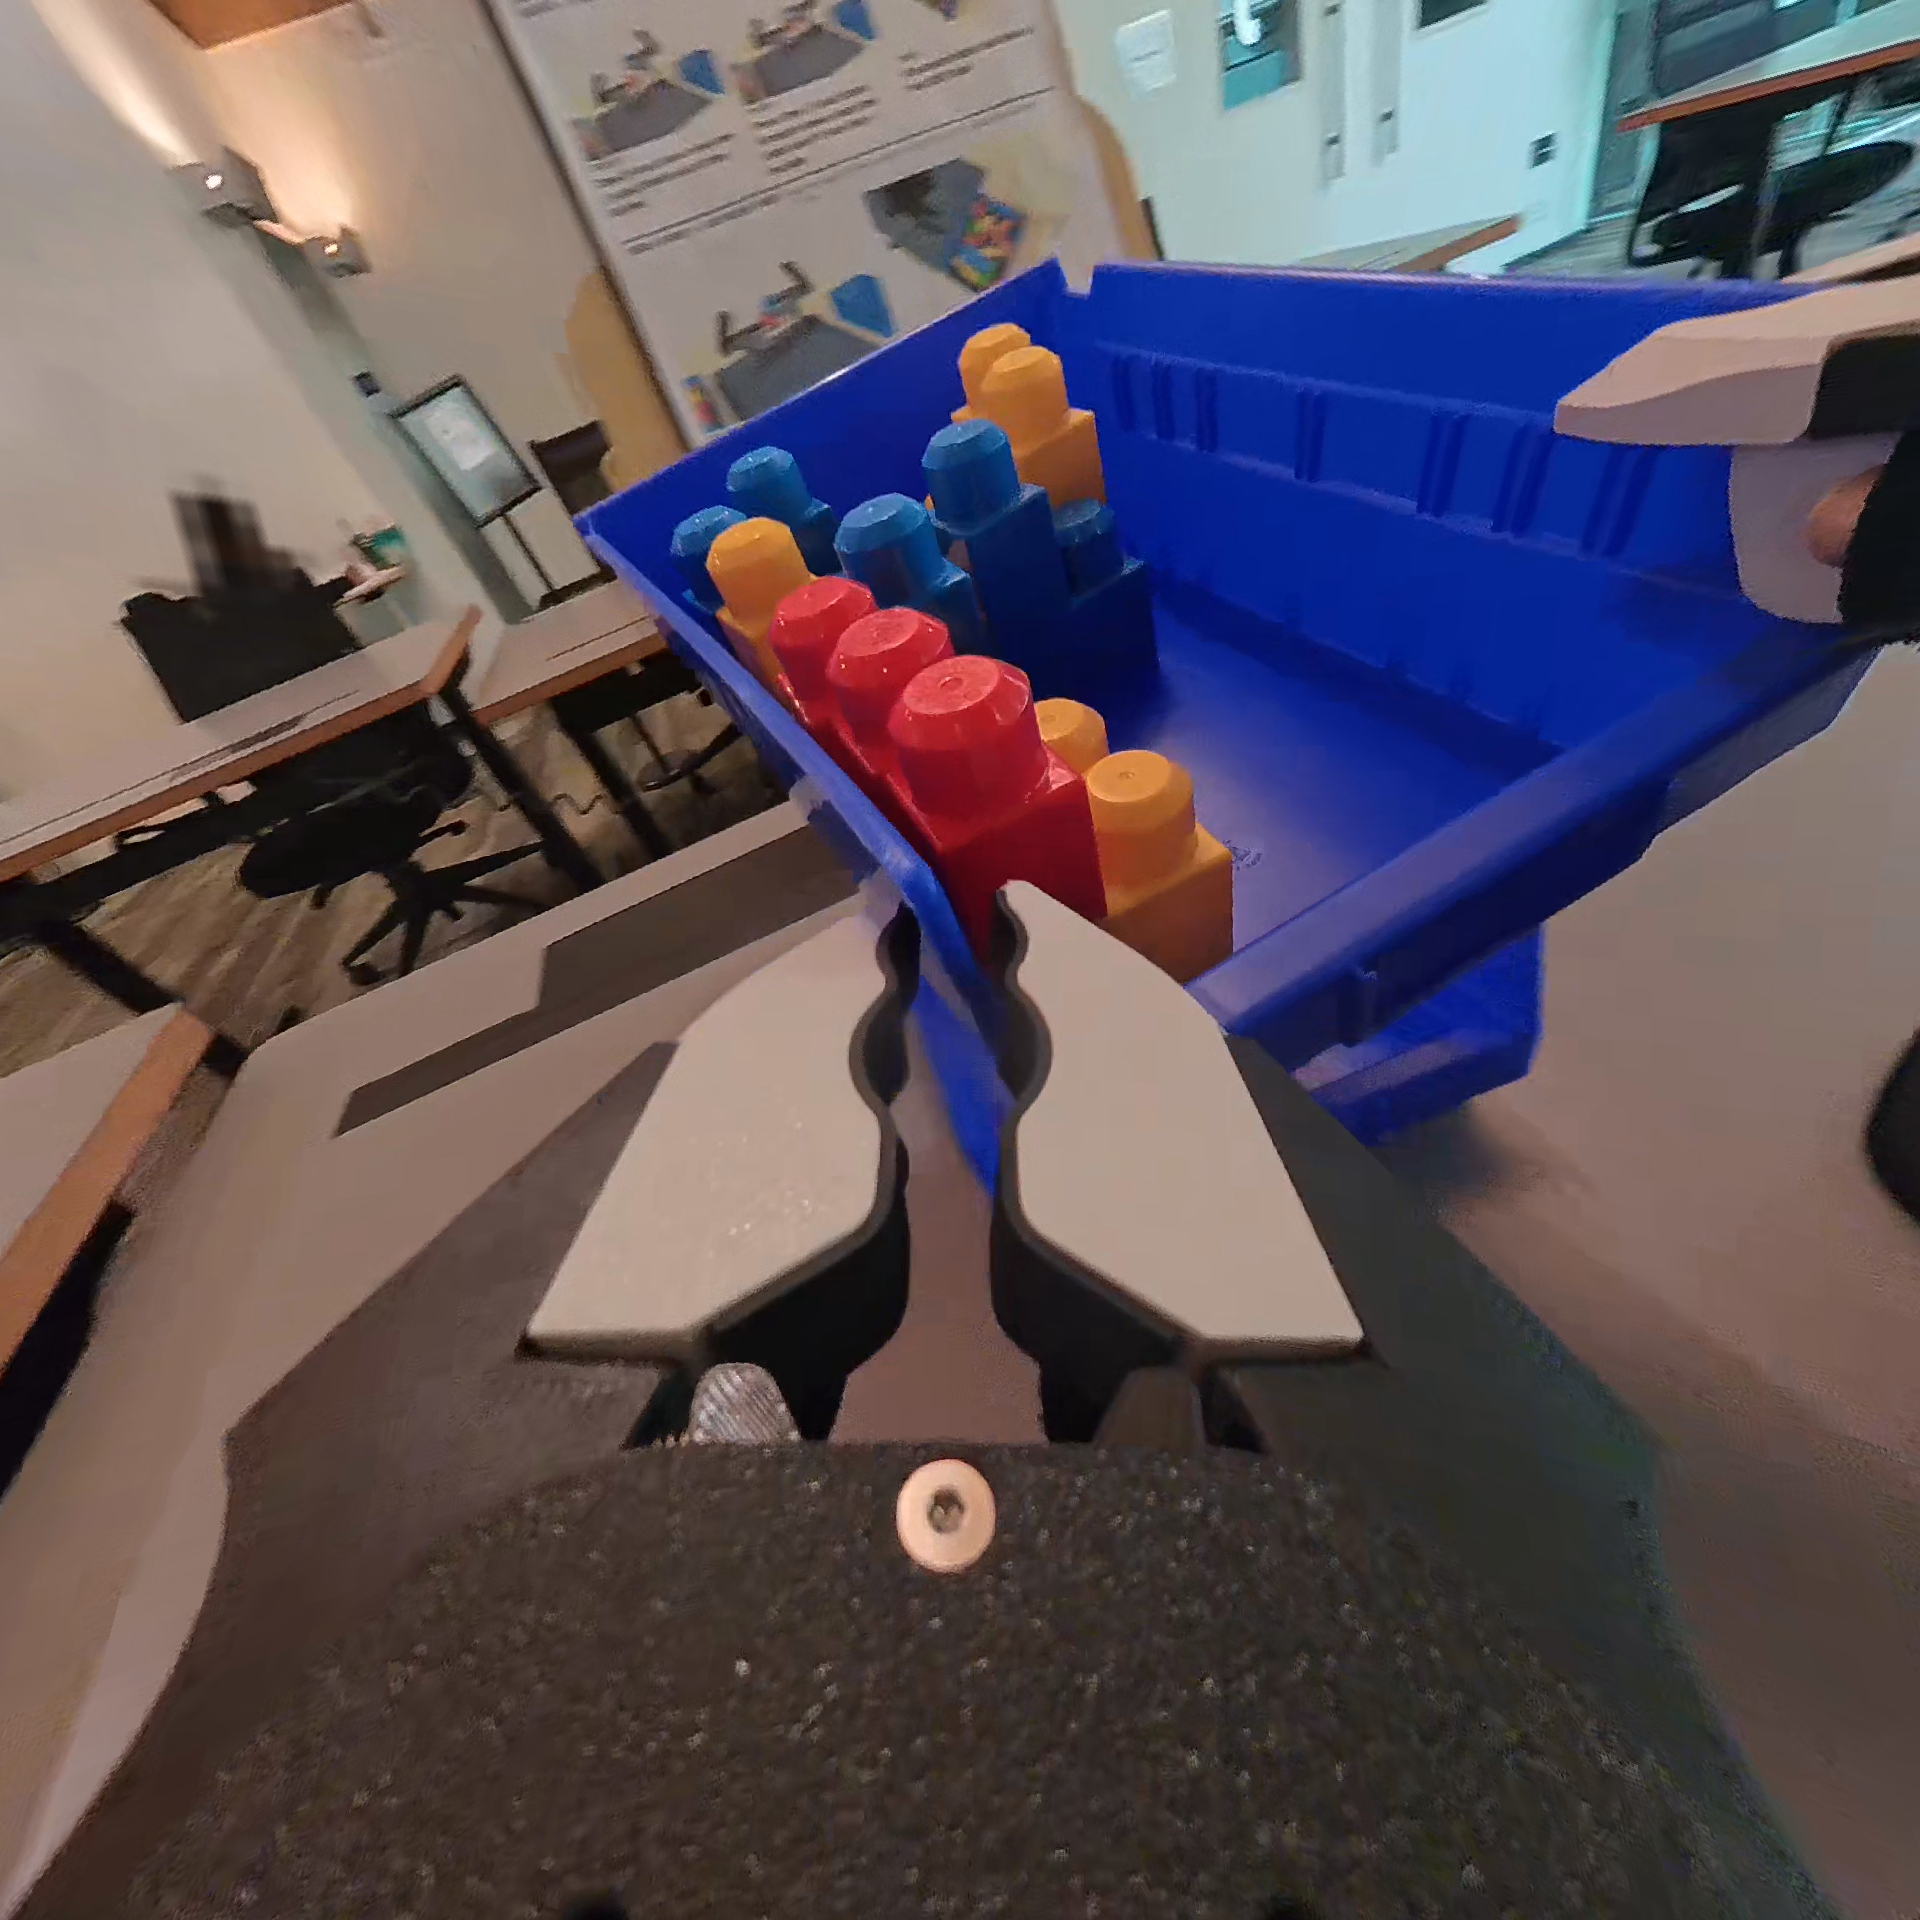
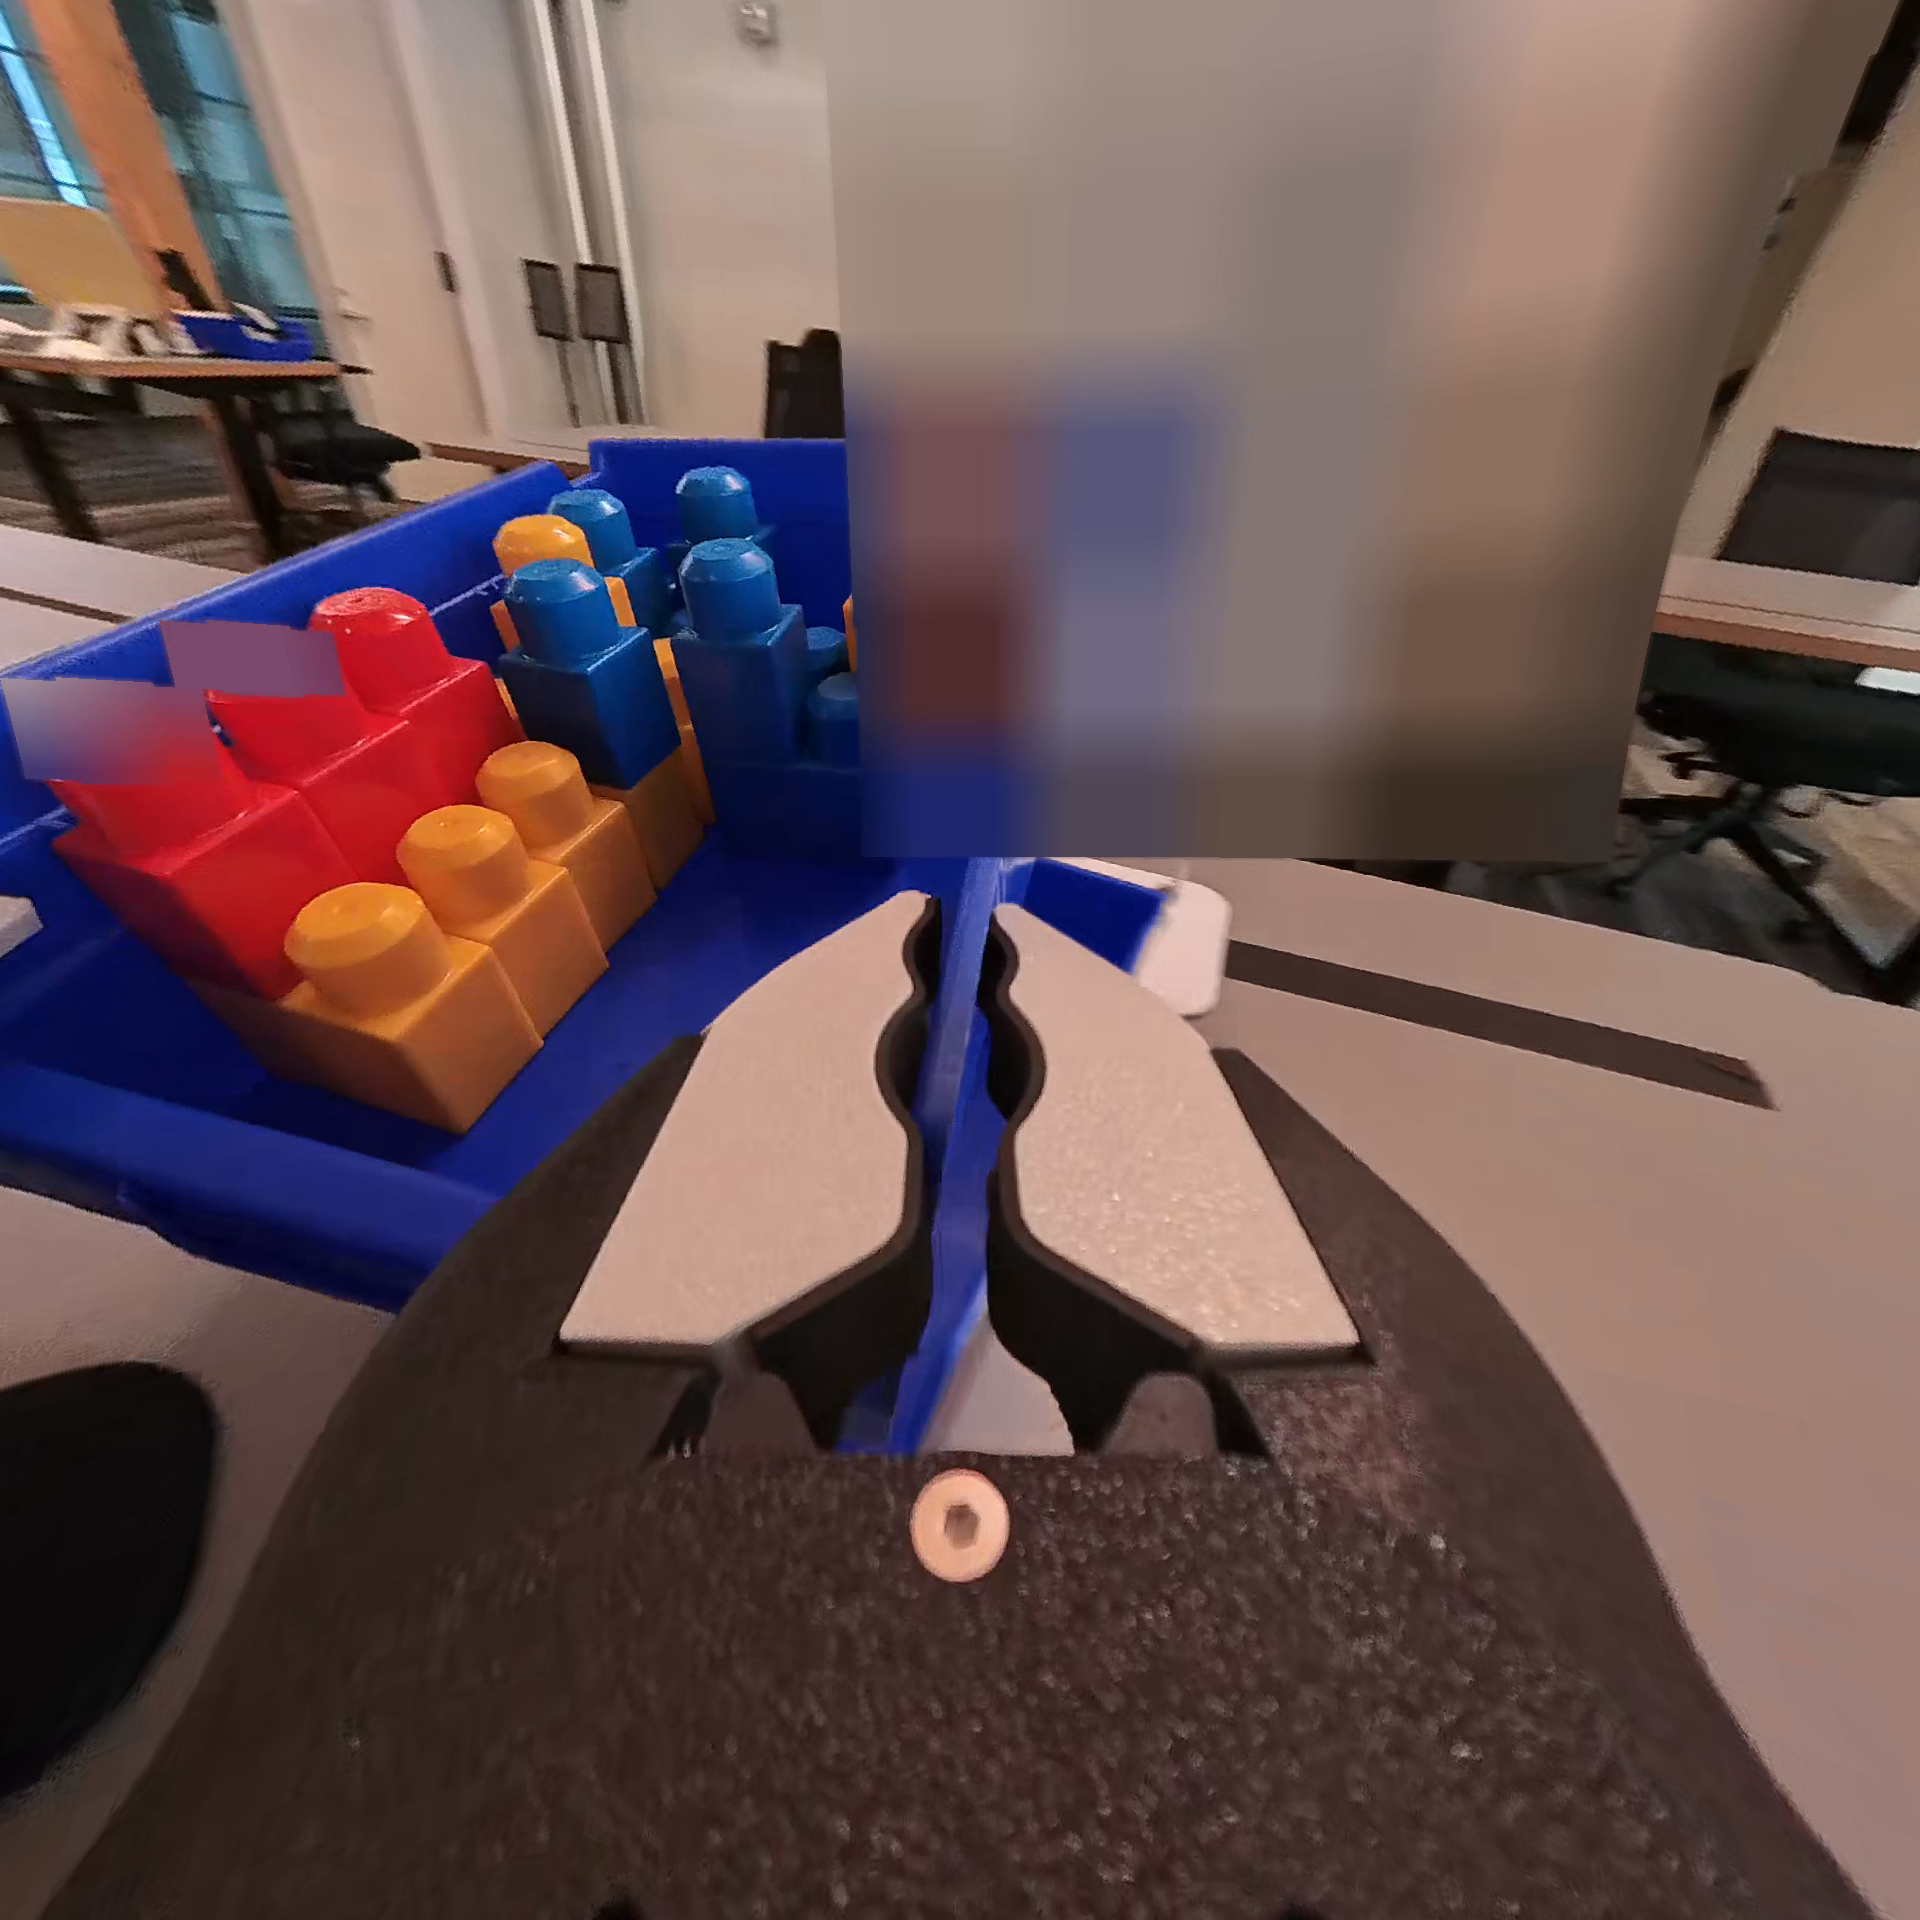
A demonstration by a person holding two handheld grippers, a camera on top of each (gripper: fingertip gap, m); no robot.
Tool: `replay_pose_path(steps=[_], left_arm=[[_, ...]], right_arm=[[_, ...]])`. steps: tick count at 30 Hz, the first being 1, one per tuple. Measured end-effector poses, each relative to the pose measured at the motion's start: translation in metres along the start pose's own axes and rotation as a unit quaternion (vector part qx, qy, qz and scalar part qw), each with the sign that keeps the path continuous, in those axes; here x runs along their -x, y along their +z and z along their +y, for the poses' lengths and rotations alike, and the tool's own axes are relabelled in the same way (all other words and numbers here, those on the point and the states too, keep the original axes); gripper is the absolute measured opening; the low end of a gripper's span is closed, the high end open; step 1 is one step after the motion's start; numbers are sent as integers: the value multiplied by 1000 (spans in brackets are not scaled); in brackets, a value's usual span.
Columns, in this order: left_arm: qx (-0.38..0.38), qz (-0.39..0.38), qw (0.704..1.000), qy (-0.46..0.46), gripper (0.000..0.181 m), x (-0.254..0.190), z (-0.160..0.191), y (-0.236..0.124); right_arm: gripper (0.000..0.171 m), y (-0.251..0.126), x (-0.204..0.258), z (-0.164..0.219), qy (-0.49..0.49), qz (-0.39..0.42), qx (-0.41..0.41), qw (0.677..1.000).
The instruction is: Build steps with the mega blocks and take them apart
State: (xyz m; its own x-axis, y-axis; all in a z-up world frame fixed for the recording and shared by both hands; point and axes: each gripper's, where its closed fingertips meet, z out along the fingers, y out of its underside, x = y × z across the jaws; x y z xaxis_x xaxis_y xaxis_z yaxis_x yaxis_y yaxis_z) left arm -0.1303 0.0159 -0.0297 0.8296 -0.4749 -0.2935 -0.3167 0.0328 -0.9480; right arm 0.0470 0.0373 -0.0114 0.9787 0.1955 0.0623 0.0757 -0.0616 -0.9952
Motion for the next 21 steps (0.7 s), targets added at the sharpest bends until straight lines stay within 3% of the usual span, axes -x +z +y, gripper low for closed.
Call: replay_pose_path(steps=[11,21], left_arm=[[85,-100,991,-4,12,121,62,-49],[118,-150,981,-44,10,191,142,-64]], right_arm=[[8,88,140,25,49,-139,46,988],[11,138,226,69,34,-182,99,978]])
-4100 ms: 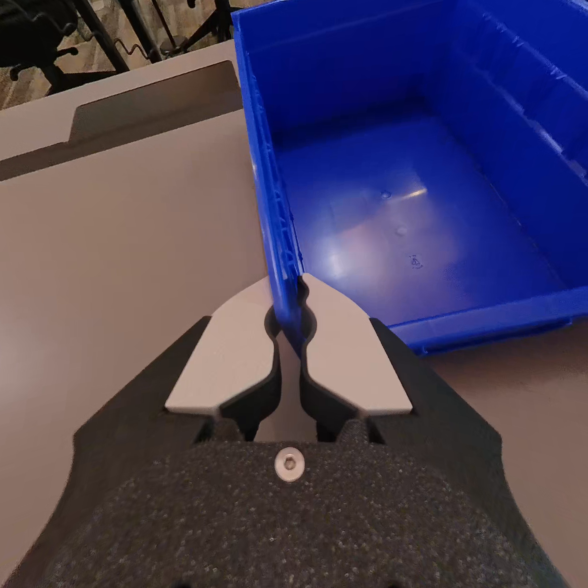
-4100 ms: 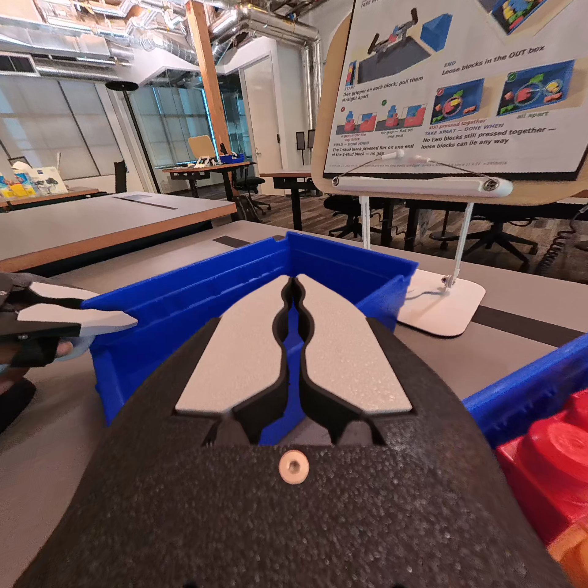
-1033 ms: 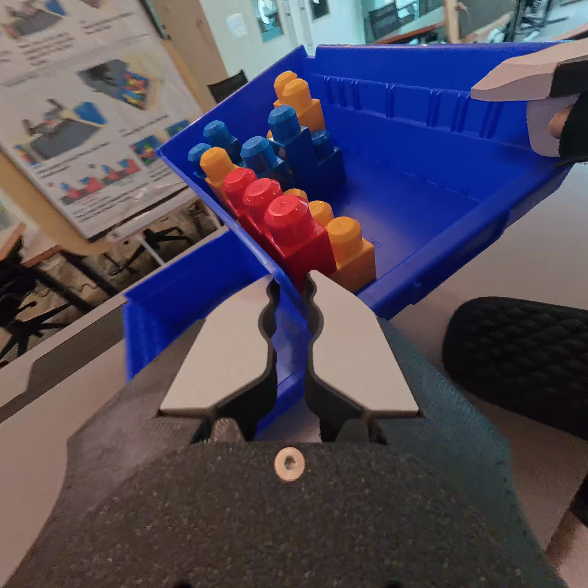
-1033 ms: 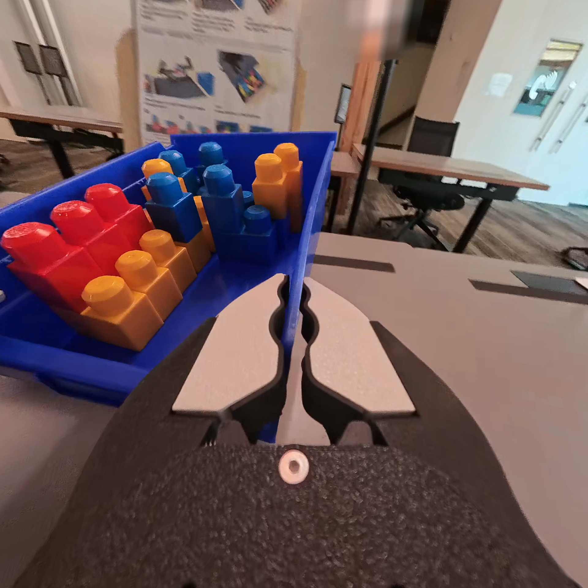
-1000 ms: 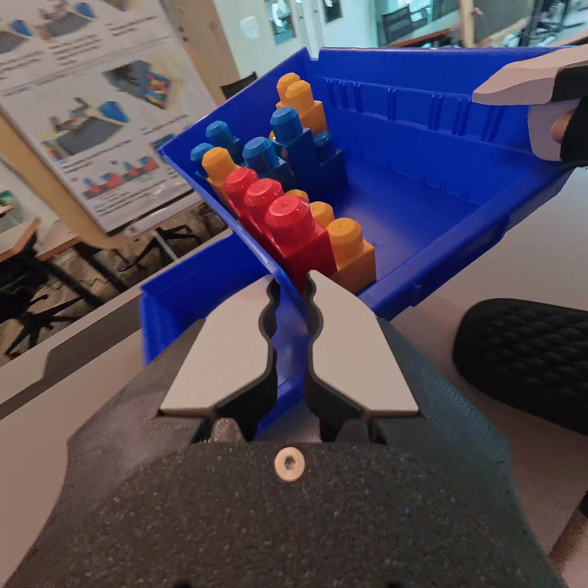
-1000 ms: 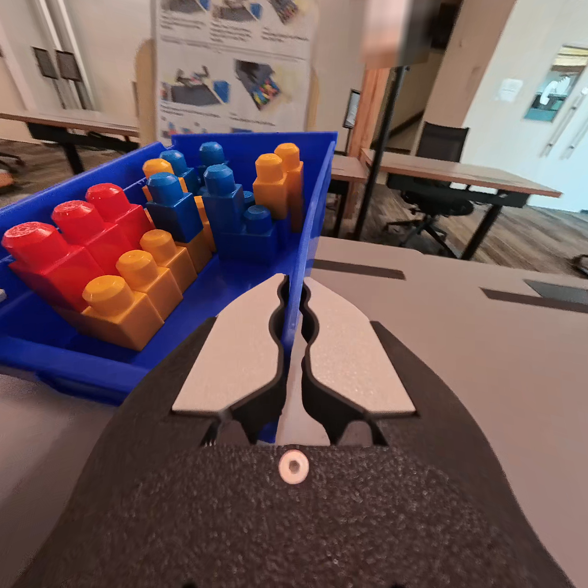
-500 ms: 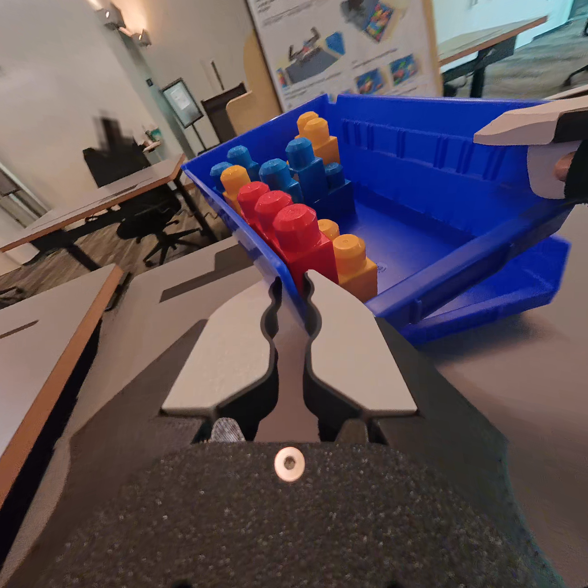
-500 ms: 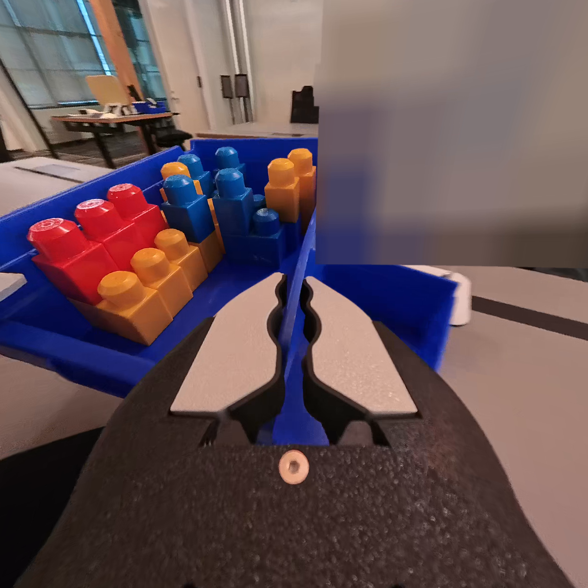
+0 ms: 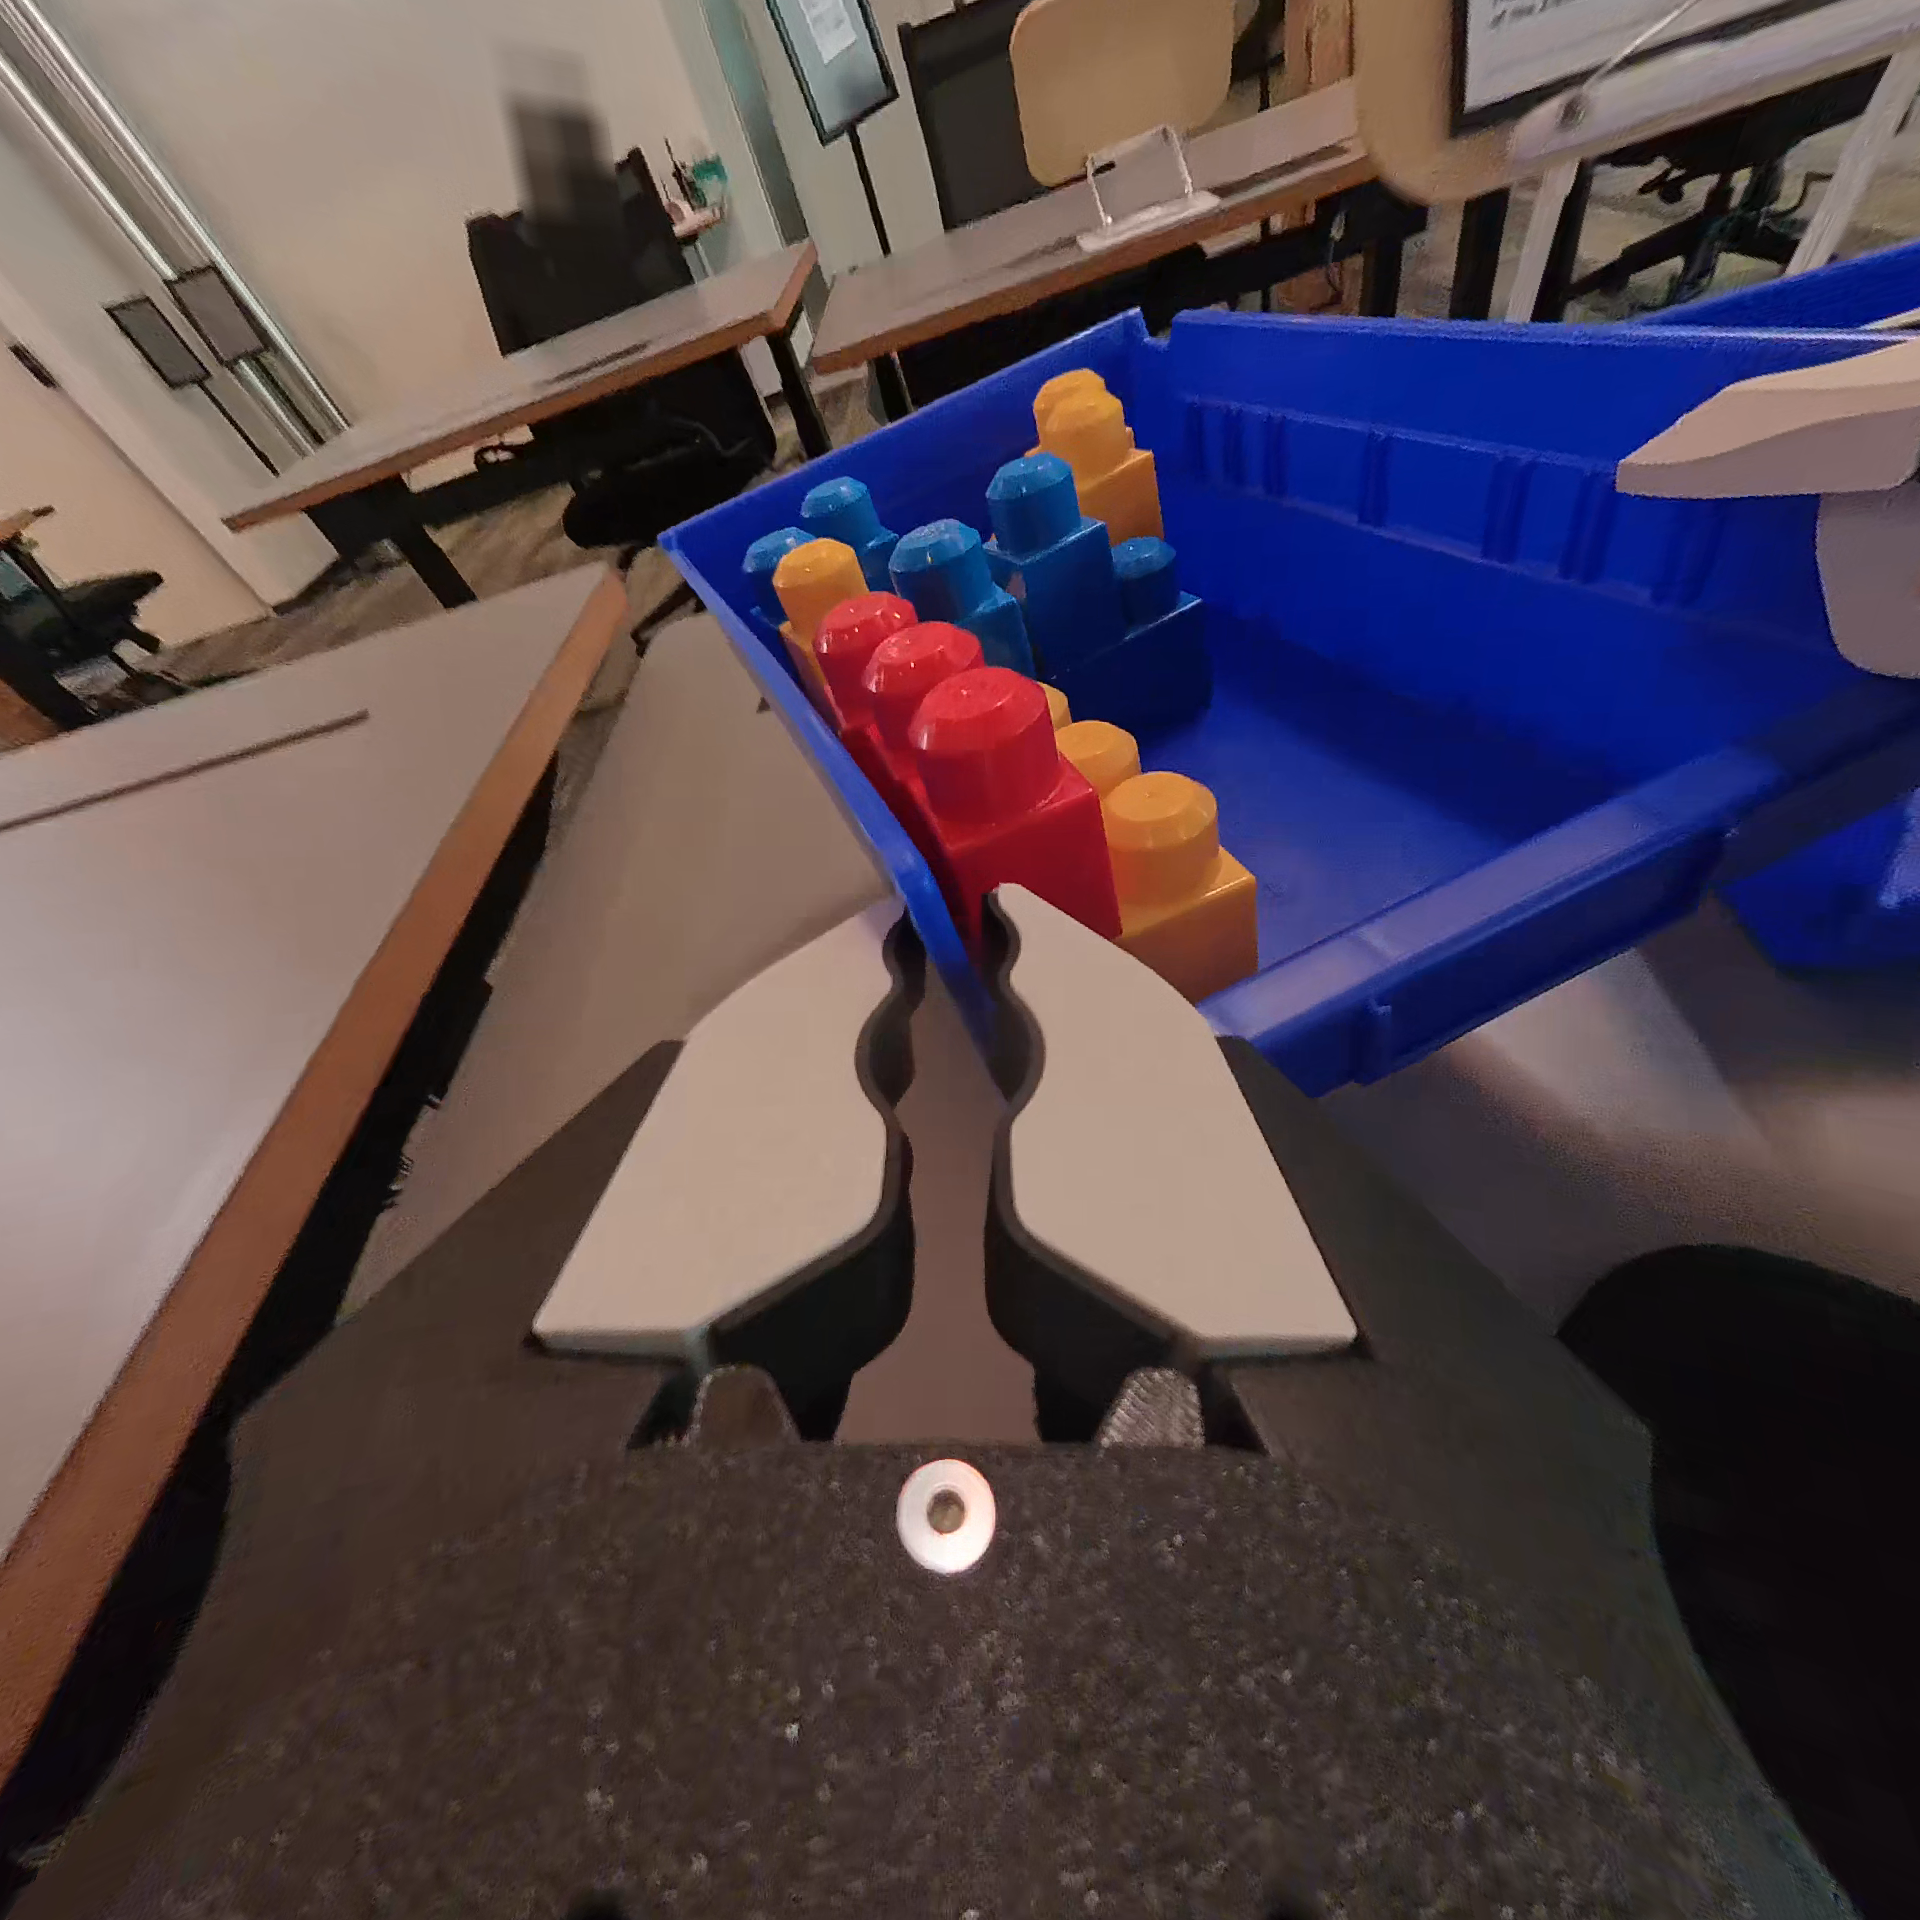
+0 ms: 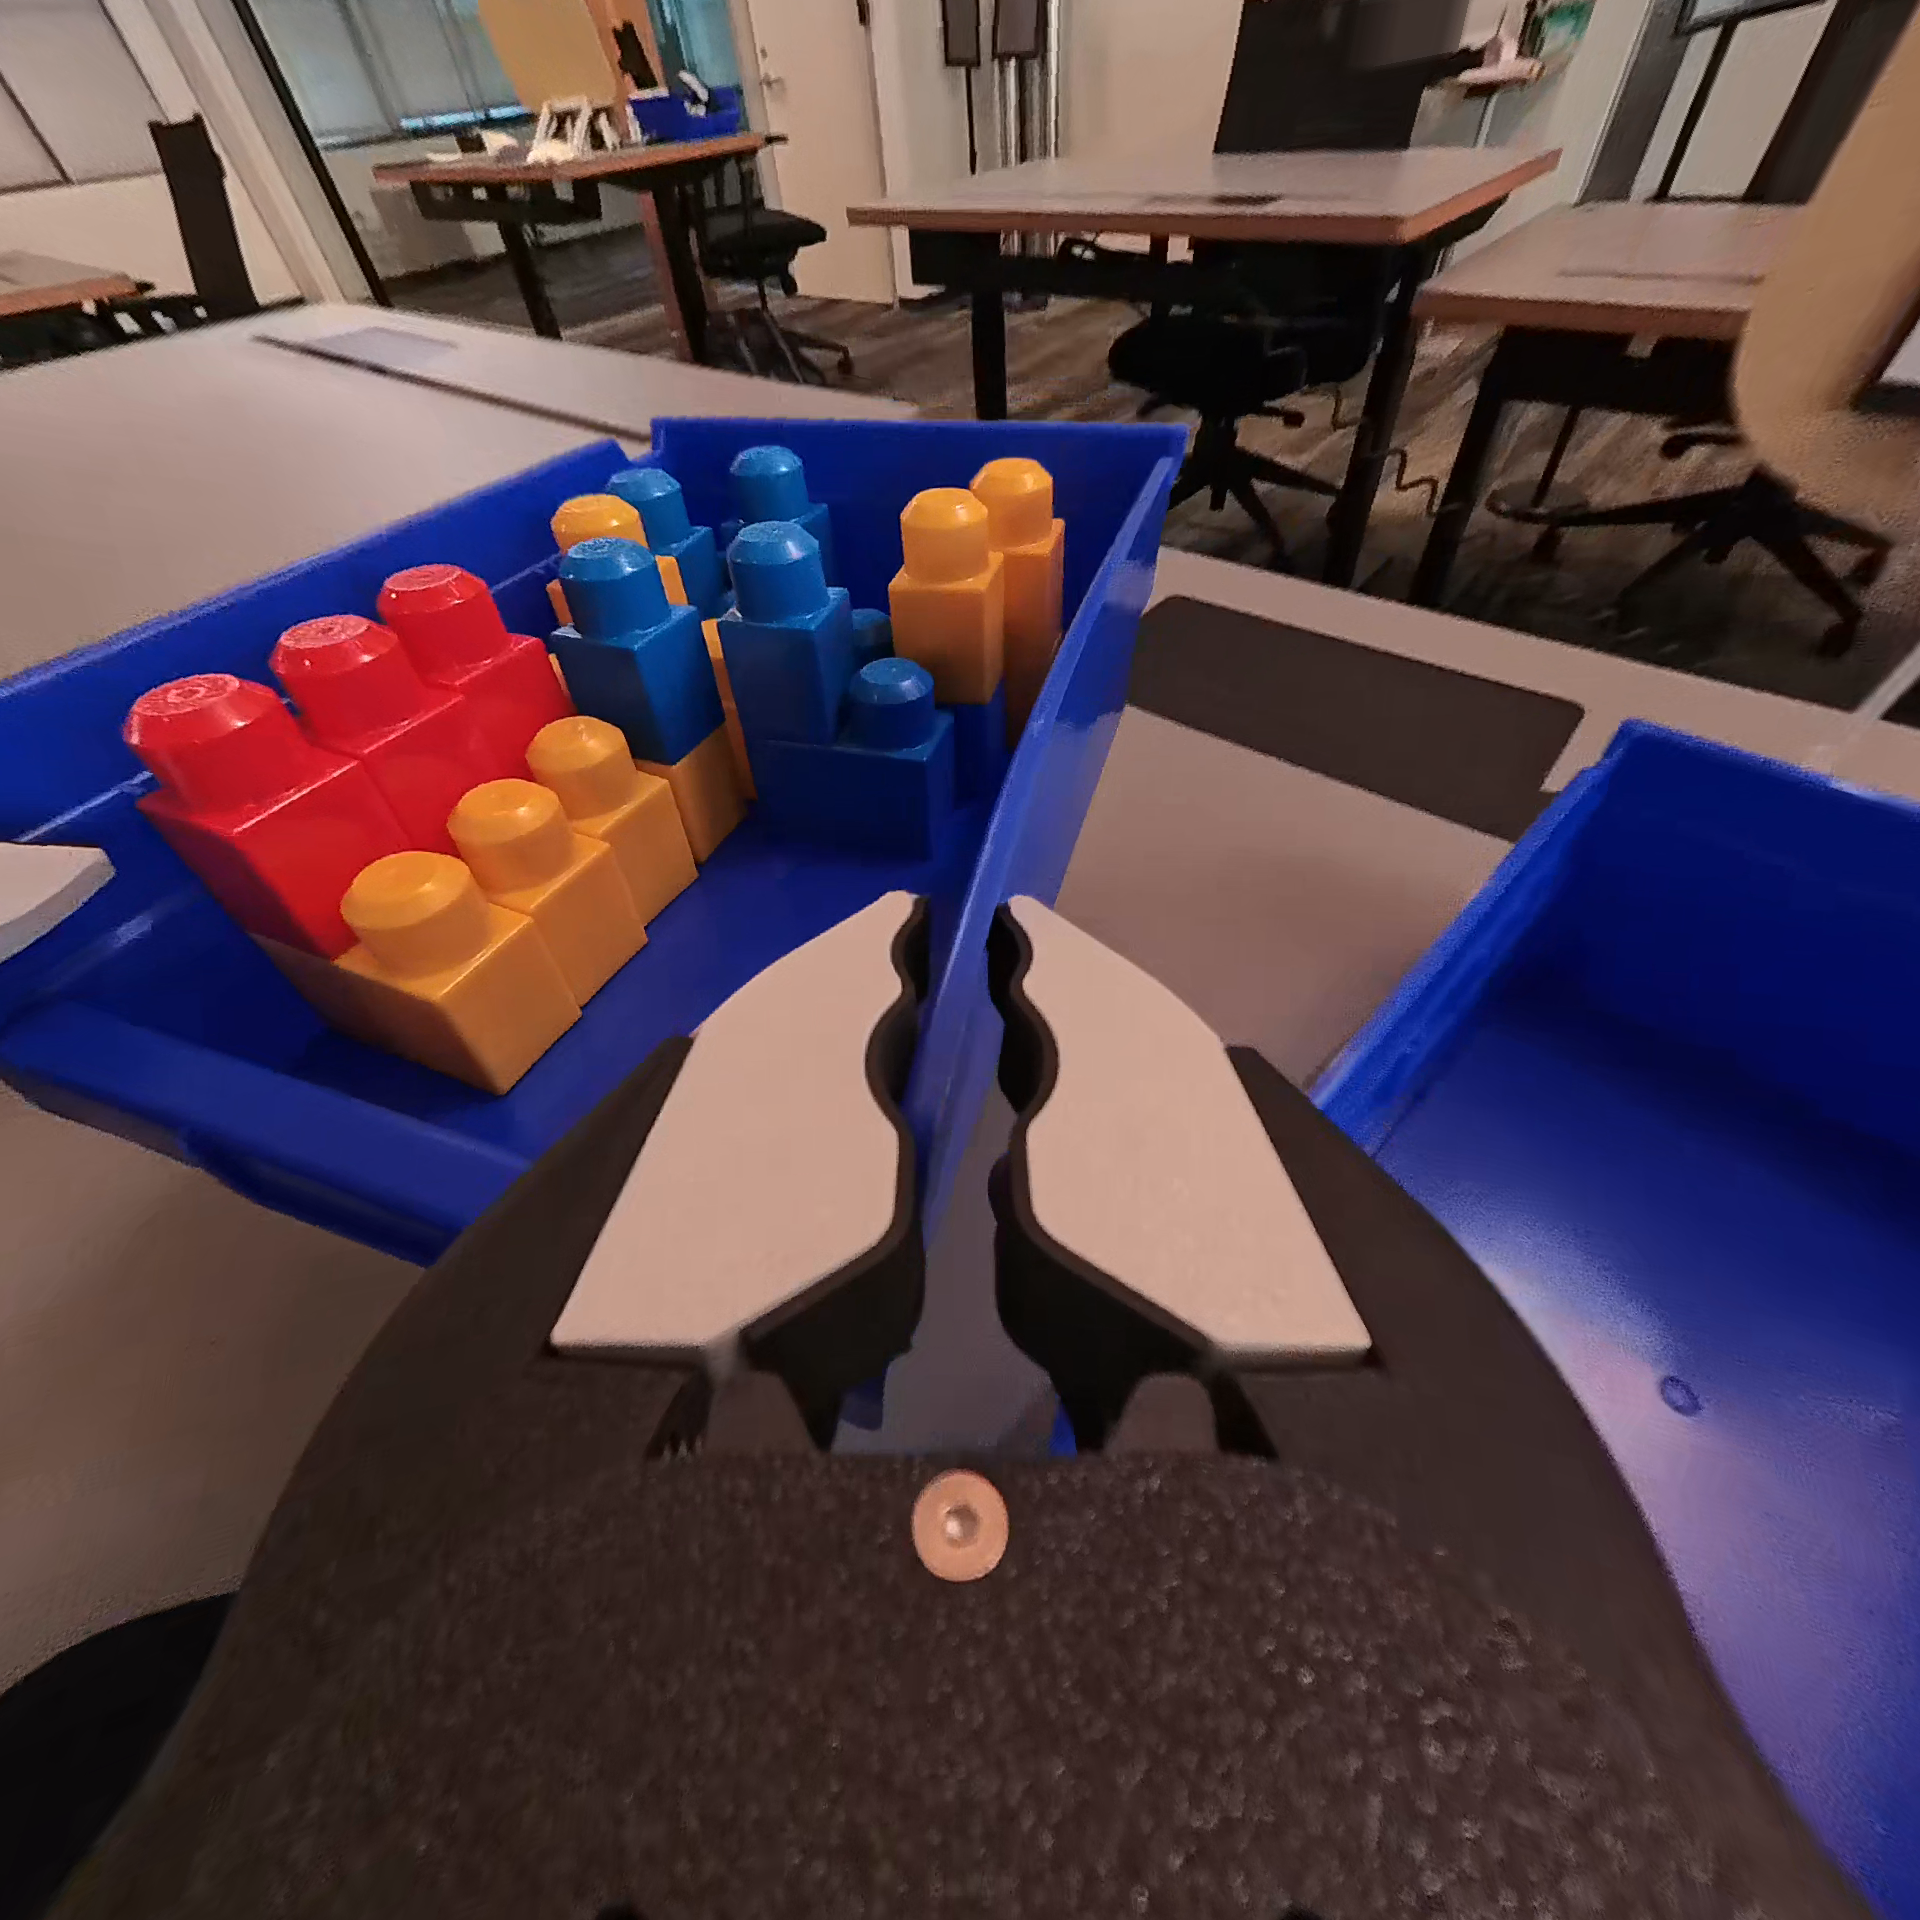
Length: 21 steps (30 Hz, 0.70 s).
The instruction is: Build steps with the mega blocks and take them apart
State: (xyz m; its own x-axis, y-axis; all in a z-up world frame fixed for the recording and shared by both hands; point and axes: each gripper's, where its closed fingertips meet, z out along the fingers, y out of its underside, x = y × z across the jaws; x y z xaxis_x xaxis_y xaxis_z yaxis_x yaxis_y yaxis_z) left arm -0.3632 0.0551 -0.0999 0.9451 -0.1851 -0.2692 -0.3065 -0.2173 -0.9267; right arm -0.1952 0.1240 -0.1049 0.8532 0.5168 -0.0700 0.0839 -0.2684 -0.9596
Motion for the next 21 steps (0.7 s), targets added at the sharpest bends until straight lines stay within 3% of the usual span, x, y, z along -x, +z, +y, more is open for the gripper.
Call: replay_pose_path(steps=[8,13,16,21], left_arm=[[26,-5,999,-27,9,7,49,28],[42,-50,995,-77,6,18,59,40],[51,-88,988,-120,5,23,73,51],[48,-97,980,-165,5,23,84,68]], right_arm=[[20,25,6,35,-67,14,84,994],[39,31,13,58,-159,10,181,971],[41,33,11,72,-209,15,233,950],[35,24,5,57,-242,37,179,953]])
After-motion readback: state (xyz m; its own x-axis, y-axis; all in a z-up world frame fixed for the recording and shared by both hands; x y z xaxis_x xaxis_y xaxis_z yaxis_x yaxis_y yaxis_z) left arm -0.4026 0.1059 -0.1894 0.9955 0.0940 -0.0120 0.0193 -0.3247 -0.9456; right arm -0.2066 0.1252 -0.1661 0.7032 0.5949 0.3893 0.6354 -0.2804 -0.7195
